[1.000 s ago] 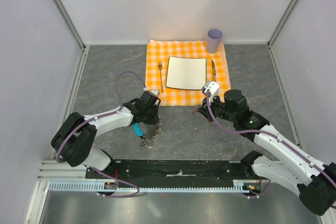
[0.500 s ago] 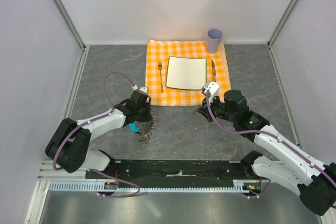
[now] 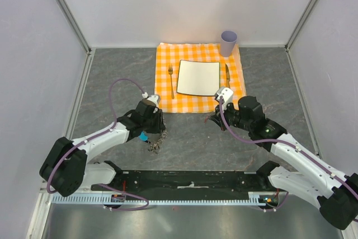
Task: Put the keys on the keyring
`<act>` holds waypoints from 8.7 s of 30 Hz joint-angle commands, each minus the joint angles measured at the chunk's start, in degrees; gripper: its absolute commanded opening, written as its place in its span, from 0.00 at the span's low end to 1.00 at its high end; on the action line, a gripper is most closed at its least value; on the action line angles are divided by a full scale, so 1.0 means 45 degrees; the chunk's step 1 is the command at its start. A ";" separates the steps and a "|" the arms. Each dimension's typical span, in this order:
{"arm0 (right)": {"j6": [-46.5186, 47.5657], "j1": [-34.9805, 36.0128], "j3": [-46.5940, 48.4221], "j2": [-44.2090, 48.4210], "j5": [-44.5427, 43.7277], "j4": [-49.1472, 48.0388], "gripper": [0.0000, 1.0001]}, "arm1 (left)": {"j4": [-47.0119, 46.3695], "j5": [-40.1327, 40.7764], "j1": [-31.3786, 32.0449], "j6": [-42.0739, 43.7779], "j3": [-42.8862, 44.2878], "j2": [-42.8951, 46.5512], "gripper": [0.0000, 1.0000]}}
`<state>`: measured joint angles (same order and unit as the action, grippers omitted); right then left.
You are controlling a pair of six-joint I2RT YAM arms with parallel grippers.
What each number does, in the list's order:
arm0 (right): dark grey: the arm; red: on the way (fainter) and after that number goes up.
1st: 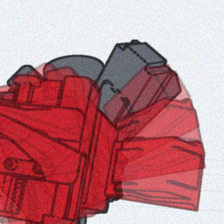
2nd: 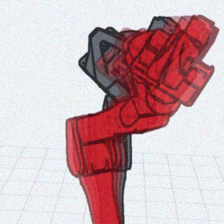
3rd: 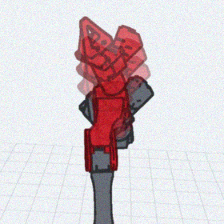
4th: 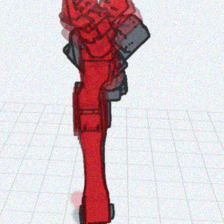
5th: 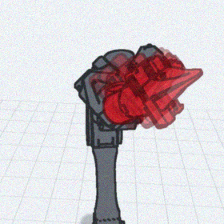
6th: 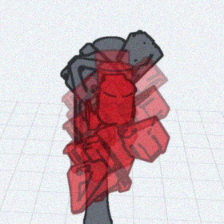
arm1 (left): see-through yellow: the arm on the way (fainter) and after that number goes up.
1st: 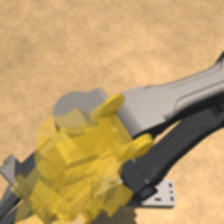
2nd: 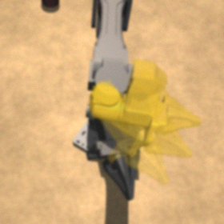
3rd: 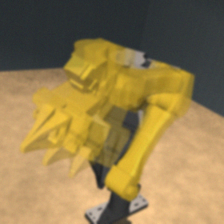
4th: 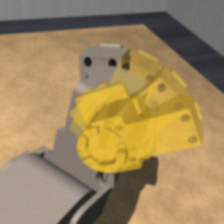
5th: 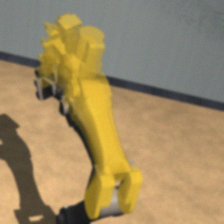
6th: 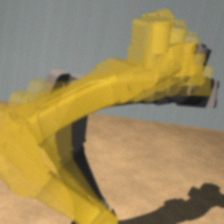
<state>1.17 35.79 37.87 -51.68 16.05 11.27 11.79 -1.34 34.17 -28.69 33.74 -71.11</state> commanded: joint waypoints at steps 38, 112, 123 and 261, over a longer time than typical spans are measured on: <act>0.0131 0.0269 0.0042 0.0215 -0.0052 -0.0219 0.00 | 0.1676 0.0338 0.1389 0.1394 0.0980 -0.1130 0.40; 0.0053 0.0445 -0.0036 0.0332 -0.0384 -0.0121 0.00 | -0.2952 0.1920 0.2660 0.3775 0.0198 -0.0797 0.40; 0.0092 0.0504 -0.0036 0.0332 -0.0364 -0.0082 0.00 | -0.2895 0.0437 0.2465 0.4968 0.0881 -0.2125 0.31; 0.0443 0.0543 -0.0075 -0.0488 -0.0247 -0.0219 0.00 | -0.3324 0.1275 0.2484 0.1414 0.1273 -0.3474 0.29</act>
<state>2.42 38.04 37.01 -54.35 15.33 11.44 -1.87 5.28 45.45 -20.43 37.39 -85.47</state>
